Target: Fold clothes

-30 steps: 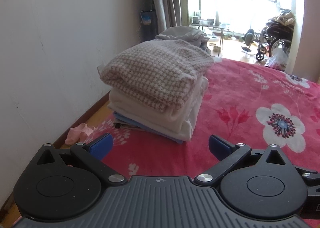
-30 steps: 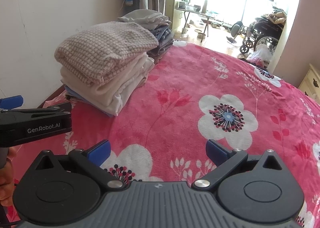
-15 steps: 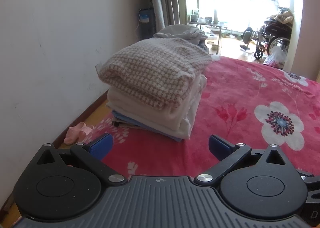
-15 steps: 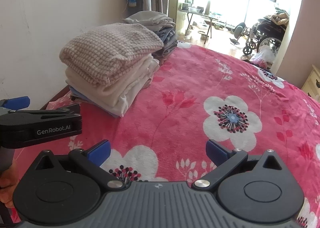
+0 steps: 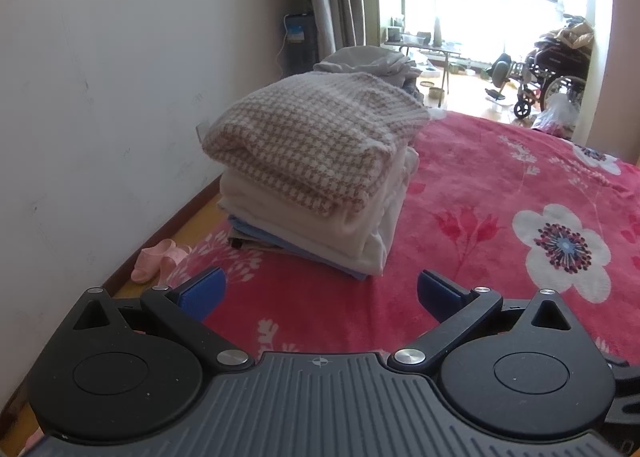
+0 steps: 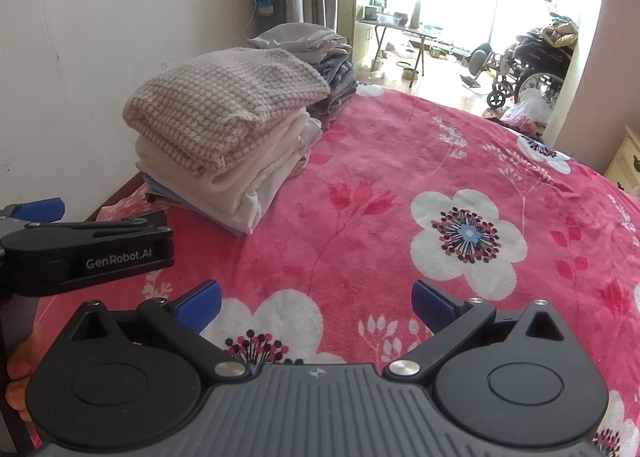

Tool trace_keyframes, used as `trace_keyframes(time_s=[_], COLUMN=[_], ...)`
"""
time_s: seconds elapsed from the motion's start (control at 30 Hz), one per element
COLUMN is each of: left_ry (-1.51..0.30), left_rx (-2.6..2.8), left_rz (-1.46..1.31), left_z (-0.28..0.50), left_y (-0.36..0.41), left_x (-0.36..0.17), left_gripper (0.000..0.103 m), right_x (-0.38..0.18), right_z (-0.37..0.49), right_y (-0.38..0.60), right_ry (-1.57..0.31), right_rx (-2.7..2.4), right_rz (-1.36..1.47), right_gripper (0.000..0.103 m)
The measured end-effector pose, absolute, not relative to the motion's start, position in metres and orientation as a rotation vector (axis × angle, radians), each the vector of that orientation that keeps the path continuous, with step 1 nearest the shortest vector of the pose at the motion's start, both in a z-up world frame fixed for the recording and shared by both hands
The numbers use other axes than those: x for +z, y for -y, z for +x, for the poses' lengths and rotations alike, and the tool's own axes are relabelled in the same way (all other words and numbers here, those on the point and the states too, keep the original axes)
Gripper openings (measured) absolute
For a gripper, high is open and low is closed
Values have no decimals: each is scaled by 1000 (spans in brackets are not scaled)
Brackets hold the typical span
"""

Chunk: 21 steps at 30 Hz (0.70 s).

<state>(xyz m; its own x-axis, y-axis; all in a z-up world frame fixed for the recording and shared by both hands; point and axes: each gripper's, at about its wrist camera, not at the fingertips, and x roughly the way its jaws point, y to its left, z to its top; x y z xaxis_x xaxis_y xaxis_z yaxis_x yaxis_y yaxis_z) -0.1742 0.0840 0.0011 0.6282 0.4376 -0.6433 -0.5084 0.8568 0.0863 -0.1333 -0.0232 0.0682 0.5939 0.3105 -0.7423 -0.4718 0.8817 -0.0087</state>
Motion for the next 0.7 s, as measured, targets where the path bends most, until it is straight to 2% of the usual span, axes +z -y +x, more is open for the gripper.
trace_keyframes(time_s=[0.7], left_ry=[-721], left_rx=[540], left_rz=[-106], left_z=[-174], left_y=[-87], left_x=[0], left_gripper=[103], right_x=[68], right_z=[-137], right_y=[18], right_ry=[-820], right_rx=[456], right_rz=[-218], right_gripper=[103])
